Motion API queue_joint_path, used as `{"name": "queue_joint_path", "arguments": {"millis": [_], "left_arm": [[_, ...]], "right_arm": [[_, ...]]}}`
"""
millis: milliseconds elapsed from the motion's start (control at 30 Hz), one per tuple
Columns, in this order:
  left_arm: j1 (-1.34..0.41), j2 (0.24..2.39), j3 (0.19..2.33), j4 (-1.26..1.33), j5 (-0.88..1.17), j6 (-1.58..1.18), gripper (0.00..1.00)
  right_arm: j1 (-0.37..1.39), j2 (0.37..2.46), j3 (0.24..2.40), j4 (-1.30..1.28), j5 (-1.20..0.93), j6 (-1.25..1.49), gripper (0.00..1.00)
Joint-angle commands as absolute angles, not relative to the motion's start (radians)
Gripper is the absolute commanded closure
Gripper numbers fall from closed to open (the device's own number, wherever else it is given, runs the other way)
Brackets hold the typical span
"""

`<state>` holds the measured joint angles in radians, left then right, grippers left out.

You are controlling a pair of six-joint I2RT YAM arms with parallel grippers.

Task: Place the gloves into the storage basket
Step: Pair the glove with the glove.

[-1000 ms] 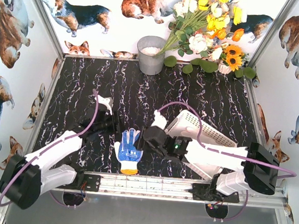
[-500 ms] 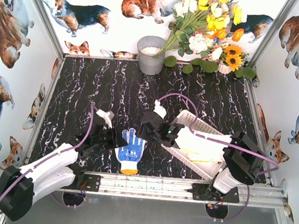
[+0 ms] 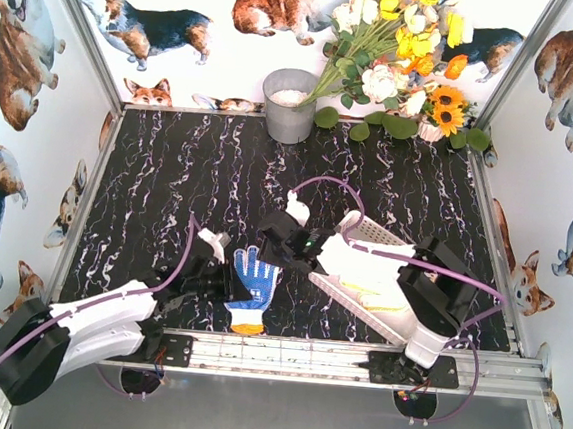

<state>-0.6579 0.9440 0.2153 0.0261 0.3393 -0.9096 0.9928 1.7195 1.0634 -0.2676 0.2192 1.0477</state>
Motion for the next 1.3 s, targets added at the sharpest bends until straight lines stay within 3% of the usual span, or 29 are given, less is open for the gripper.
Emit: {"name": "queue_joint_path", "arguments": {"millis": [0,333,400,933,1000,1067,1133,1267], "left_arm": [[-0.694,0.973,0.185,0.093,0.331,-0.929,0.85],[-0.711,1.004,0.174,0.042,0.289,-0.914,0.85],[-0.712,1.002,0.172,0.041,0.290,-0.915,0.85],[-0.728,0.995,0.193,-0.003,0.279,-0.912,0.85],[-0.729,0.982,0.213,-0.029,0.264,-0.905,0.81],[-0.729,0.965,0.246,-0.066,0.238,-0.890,0.62],[-0.730,0.953,0.286,-0.103,0.208,-0.869,0.51],[-0.727,0.956,0.390,-0.231,0.106,-0.823,0.46]], "right_arm": [[0.988,1.747,1.124,-0.289,0.250,1.055,0.68],[0.985,1.782,1.115,-0.282,0.265,1.075,0.67],[0.981,1.798,1.115,-0.257,0.240,1.068,0.74],[0.874,1.705,0.981,0.180,0.137,0.893,0.73],[0.861,1.671,0.963,0.172,0.141,0.868,0.73],[0.859,1.624,0.947,0.147,0.159,0.832,0.72],[0.858,1.567,0.934,0.112,0.162,0.794,0.70],[0.860,1.458,0.944,-0.039,0.122,0.747,0.70]]}}
